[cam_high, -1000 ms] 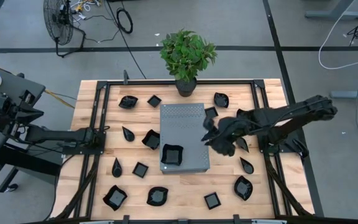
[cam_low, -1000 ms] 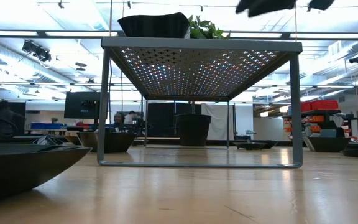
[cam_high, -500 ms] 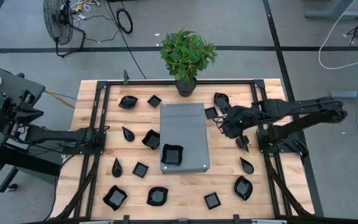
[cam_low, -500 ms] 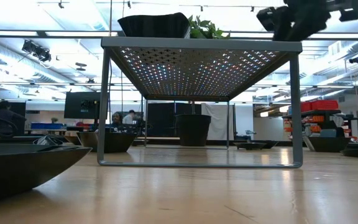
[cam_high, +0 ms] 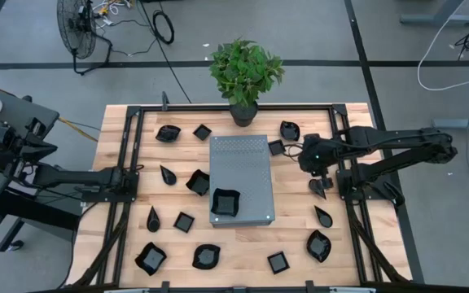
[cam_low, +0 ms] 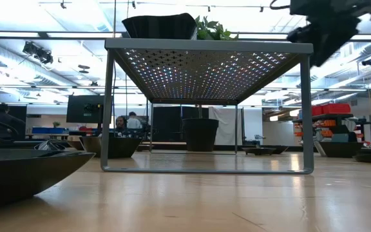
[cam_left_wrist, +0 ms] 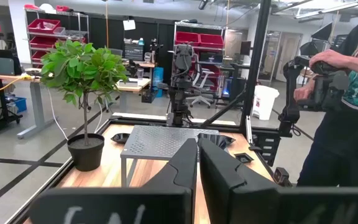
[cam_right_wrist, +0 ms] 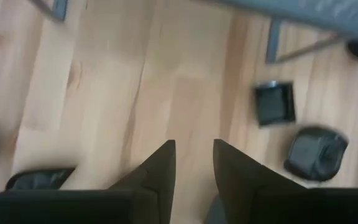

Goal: Pick & Place Mini shaped plates
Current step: Stack the black bowl on top of the black bowl on the shelf

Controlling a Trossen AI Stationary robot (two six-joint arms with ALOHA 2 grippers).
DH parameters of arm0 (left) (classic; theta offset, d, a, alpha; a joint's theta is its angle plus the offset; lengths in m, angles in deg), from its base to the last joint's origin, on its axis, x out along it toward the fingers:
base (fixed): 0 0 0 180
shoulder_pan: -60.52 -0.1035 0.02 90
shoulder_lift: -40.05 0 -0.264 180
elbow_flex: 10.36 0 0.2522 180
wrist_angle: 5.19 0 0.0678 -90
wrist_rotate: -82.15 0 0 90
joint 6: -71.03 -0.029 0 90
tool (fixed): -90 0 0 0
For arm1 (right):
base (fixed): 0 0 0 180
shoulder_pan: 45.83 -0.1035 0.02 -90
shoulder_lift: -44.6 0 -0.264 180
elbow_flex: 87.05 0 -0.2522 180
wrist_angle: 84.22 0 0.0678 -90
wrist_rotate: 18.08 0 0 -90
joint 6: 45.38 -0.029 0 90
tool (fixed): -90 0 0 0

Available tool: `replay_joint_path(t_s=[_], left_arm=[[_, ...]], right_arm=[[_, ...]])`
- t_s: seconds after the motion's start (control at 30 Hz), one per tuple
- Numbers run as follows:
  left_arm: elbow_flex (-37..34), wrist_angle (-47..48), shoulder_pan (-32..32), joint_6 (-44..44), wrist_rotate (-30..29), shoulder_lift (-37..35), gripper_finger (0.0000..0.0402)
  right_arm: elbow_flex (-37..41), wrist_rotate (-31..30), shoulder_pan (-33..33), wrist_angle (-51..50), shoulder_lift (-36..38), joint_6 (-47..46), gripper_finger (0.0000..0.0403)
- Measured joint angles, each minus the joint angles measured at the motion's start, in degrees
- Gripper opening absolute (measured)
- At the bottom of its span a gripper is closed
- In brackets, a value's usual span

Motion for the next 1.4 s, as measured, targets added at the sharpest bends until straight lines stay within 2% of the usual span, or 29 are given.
replay_joint_path(t_s=[0.27,0.47,0.7,0.93,1.4], left_arm=[[0.0,0.0,0.0,0.0,0.0,0.0,0.0023],[0.0,0.0,0.0,0.0,0.0,0.0,0.0023],[0.0,0.0,0.0,0.0,0.0,0.0,0.0023],[0.0,0.0,0.0,0.0,0.0,0.0,0.0023],[0.0,0.0,0.0,0.0,0.0,0.0,0.0023]], right_arm=[[0.0,0.2,-1.9,-5.1,1.6,-4.9,0.0110],[0.3,-3.3,1.1,-4.6,0.8,-8.5,0.0110],[7.0,-4.3,4.4,-2.9,0.7,-7.7,0.0110],[11.6,-4.2,4.5,-2.8,0.6,-10.6,0.0110],[14.6,-4.3,6.9,-0.7,0.4,-11.6,0.0125]])
